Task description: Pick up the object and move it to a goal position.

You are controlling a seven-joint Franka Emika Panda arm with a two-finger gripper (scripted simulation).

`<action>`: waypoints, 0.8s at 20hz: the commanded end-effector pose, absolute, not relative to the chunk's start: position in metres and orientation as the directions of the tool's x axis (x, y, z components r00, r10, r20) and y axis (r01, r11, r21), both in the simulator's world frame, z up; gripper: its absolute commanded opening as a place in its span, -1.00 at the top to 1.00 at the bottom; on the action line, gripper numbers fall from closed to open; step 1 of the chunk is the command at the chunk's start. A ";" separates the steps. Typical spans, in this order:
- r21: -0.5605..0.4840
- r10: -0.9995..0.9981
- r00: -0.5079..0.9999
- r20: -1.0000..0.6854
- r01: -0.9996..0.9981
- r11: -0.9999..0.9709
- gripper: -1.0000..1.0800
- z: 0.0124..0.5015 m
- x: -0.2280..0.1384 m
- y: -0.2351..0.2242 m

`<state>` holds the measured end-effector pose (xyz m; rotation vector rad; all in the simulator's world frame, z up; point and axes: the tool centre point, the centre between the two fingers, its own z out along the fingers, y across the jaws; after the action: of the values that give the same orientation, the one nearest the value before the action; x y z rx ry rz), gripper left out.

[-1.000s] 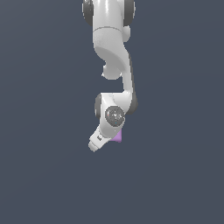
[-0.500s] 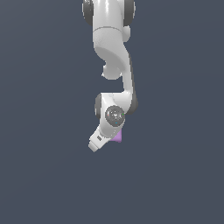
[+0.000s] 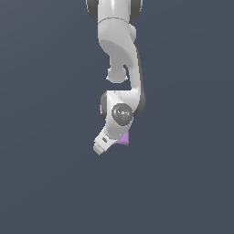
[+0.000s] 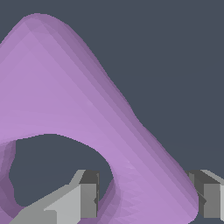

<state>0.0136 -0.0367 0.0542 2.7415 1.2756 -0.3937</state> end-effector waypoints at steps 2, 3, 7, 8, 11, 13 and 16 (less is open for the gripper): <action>-0.024 0.739 0.617 -0.270 0.763 -0.646 1.00 0.075 0.008 -0.031; -0.024 0.739 0.617 -0.270 0.763 -0.646 1.00 0.082 0.006 -0.029; -0.024 0.739 0.617 -0.270 0.763 -0.646 1.00 0.117 -0.003 -0.019; -0.024 0.739 0.617 -0.270 0.763 -0.646 1.00 0.127 -0.006 -0.016; -0.023 0.739 0.616 -0.271 0.764 -0.645 1.00 0.160 -0.014 -0.007; -0.023 0.739 0.616 -0.271 0.764 -0.645 1.00 0.183 -0.021 -0.001; -0.024 0.740 0.616 -0.271 0.764 -0.645 1.00 0.218 -0.030 0.009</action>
<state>-0.0244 0.0037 0.2003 2.7390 1.2772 -0.3932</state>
